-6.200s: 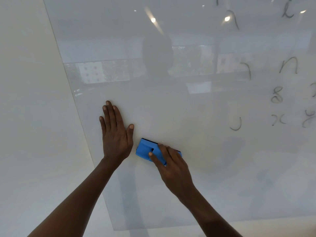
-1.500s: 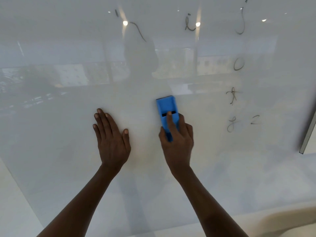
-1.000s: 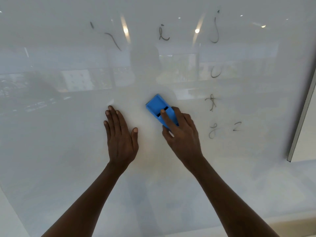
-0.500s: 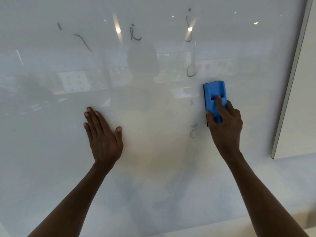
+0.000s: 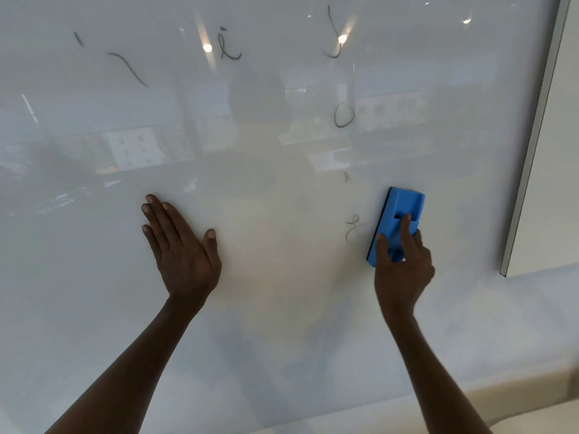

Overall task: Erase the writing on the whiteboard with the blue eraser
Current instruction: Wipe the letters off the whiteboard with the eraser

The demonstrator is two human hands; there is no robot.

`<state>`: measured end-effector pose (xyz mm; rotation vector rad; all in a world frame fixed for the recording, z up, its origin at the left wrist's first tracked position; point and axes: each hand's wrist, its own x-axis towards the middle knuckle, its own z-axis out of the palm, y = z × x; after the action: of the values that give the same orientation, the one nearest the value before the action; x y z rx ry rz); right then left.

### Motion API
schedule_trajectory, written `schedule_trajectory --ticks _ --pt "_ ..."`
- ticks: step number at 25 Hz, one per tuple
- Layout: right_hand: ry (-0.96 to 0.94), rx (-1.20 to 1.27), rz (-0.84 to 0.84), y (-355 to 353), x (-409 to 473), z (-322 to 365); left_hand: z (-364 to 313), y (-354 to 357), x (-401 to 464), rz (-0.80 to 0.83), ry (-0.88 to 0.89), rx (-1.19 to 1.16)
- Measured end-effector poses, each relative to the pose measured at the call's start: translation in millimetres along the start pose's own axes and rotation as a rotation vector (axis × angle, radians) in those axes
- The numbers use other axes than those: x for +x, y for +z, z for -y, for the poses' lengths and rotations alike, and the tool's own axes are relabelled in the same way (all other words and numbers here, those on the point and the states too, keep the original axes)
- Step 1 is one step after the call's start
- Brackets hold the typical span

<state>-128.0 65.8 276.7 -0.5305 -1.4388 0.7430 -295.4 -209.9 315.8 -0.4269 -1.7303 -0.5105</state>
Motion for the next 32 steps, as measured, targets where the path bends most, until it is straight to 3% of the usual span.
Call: schedule_trajectory --ticks 4,10,16,19,24,30,32 --pt "-0.132 -0.035 0.085 22.1 -31.8 28.3 -1.2 1.0 -0.5 0.008 -0.007 0.009" --pt "-0.644 -0.124 0.367 39.0 -64.9 46.7 0.3 0.2 -0.6 0.014 -0.014 -0.003" --pt "-0.885 -0.200 0.345 23.7 -11.3 36.2 -1.2 0.0 0.3 0.019 -0.010 -0.001" --pt "-0.788 -0.194 0.267 16.8 32.4 41.2 0.1 0.4 -0.5 0.013 -0.005 0.005" --pt "-0.410 -0.138 0.157 -7.5 91.3 27.7 2.3 2.1 -0.8 0.011 -0.002 -0.006" --pt "0.055 0.036 -0.050 -8.4 67.4 17.0 5.8 6.2 -1.2 0.003 0.004 0.004" --pt "0.134 0.059 -0.096 3.4 49.6 32.6 6.6 6.8 -1.3 0.008 0.002 0.000"
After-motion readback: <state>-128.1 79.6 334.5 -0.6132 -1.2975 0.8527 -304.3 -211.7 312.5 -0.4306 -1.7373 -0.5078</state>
